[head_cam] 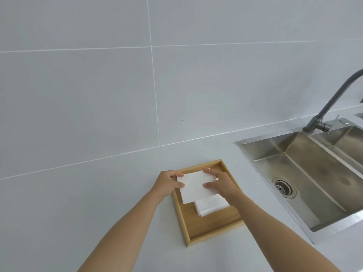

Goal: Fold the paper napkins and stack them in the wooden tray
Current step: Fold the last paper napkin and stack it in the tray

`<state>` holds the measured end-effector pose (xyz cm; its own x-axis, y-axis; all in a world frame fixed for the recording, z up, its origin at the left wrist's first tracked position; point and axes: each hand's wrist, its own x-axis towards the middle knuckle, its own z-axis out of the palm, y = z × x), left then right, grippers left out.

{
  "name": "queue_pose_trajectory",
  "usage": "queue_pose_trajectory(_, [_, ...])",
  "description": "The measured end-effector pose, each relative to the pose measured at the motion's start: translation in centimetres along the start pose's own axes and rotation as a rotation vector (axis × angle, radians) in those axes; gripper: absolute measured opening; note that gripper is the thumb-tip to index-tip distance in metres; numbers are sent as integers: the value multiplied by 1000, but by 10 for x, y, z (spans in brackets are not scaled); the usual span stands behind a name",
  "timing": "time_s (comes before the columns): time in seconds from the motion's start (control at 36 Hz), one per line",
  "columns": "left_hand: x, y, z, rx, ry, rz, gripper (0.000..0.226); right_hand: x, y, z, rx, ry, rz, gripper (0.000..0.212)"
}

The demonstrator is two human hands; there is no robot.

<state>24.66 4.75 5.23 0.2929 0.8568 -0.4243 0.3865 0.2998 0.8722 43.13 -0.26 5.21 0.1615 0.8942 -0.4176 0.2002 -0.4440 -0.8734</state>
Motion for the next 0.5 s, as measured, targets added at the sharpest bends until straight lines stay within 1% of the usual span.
queue_pose_trajectory(0.08, [4,1,18,27,-7,-26,43,5,8,-15,-131,2,1,55])
queue_pose_trajectory(0.25, [9,-5,45,203,-9,-26,55,18,25,-33,-370,-9,23,60])
queue_pose_trajectory(0.5, [19,-16,71,415,30,4,61,32,45,-38,-714,-71,-14,64])
